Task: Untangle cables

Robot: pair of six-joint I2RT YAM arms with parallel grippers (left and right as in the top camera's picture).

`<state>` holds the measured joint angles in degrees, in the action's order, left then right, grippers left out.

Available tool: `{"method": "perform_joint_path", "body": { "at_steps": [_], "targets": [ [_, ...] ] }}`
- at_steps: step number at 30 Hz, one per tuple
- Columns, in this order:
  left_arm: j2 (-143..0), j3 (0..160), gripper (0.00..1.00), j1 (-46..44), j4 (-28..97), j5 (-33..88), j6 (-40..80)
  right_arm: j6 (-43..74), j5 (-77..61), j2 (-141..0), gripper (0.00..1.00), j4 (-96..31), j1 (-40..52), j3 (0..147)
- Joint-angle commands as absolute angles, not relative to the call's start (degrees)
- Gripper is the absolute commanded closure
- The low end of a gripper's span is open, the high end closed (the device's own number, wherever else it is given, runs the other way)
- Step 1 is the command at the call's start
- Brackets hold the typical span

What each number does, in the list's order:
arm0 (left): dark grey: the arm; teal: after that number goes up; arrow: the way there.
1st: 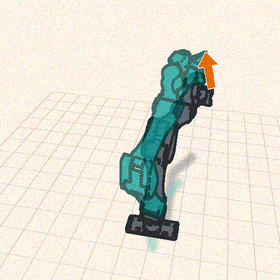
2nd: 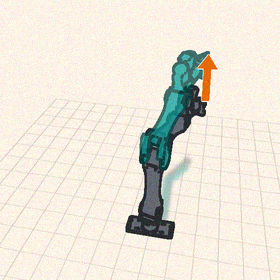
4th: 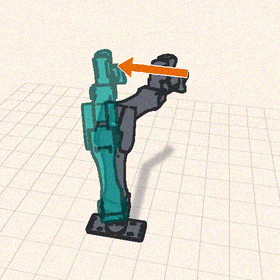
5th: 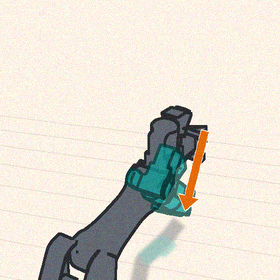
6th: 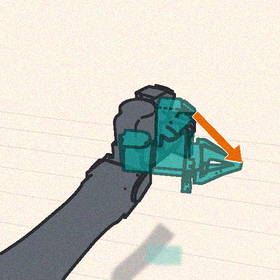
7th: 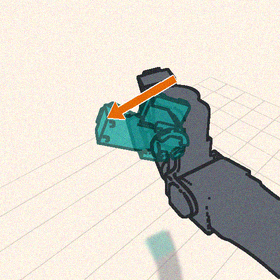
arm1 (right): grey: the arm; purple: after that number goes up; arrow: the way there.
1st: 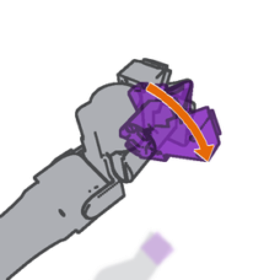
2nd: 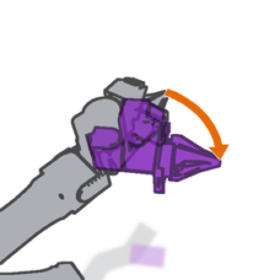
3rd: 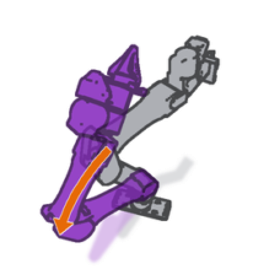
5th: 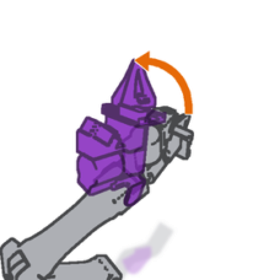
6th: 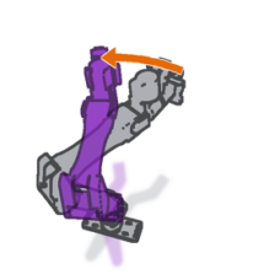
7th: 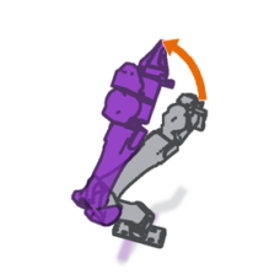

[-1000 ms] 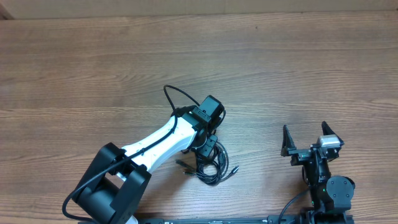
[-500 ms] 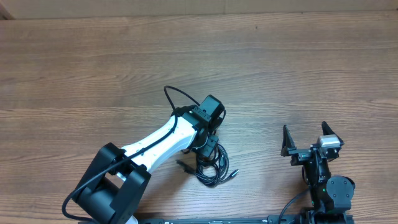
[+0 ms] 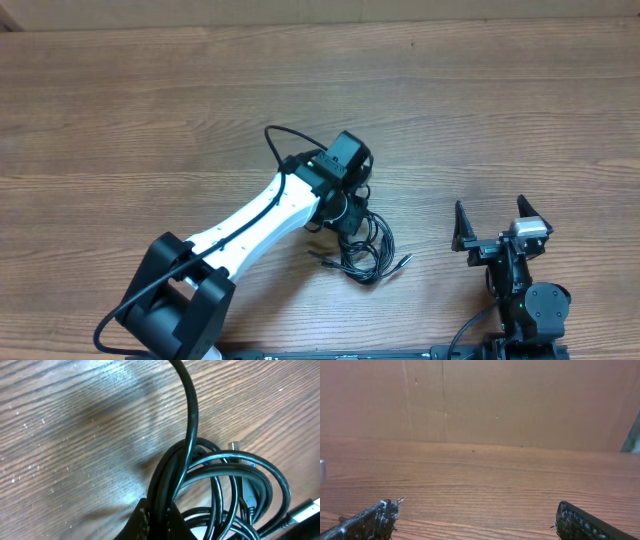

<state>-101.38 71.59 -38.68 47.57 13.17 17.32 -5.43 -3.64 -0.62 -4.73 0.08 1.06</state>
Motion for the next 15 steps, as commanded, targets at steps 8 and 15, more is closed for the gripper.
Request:
{"method": "perform_joint_path", "body": {
  "at_steps": [8,15],
  "targets": [
    [-101.4,86.5,0.96,-35.4,59.1,11.0,19.3,-5.7,-3.7,-0.2,0.0,-4.6,-0.1,0.5],
    [-101.4,92.3,0.96,-34.9,57.8,9.0,27.0,-5.7,-3.7,-0.2,0.0,-4.6,-0.1,0.5]
  ]
}}
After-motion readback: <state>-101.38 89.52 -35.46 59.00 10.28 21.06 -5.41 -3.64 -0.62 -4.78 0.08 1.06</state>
